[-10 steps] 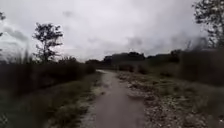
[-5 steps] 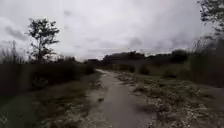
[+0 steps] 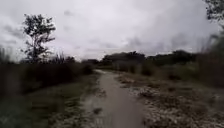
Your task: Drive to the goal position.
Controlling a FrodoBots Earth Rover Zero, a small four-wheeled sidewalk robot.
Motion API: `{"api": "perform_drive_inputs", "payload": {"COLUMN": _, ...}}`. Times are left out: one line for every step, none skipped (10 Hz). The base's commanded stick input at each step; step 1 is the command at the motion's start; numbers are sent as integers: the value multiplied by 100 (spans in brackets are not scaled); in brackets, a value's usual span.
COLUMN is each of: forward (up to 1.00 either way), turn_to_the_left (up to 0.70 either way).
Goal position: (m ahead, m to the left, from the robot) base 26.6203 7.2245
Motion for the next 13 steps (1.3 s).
{"api": "perform_drive_inputs", "payload": {"forward": 70, "turn_to_the_left": 0}}
{"api": "perform_drive_inputs", "payload": {"forward": 70, "turn_to_the_left": 0}}
{"api": "perform_drive_inputs", "payload": {"forward": 70, "turn_to_the_left": 0}}
{"api": "perform_drive_inputs", "payload": {"forward": 70, "turn_to_the_left": 0}}
{"api": "perform_drive_inputs", "payload": {"forward": 70, "turn_to_the_left": 0}}
{"api": "perform_drive_inputs", "payload": {"forward": 70, "turn_to_the_left": 0}}
{"api": "perform_drive_inputs", "payload": {"forward": 70, "turn_to_the_left": 0}}
{"api": "perform_drive_inputs", "payload": {"forward": 70, "turn_to_the_left": 0}}
{"api": "perform_drive_inputs", "payload": {"forward": 70, "turn_to_the_left": 0}}
{"api": "perform_drive_inputs", "payload": {"forward": 70, "turn_to_the_left": 0}}
{"api": "perform_drive_inputs", "payload": {"forward": 70, "turn_to_the_left": 0}}
{"api": "perform_drive_inputs", "payload": {"forward": 70, "turn_to_the_left": 0}}
{"api": "perform_drive_inputs", "payload": {"forward": 70, "turn_to_the_left": 0}}
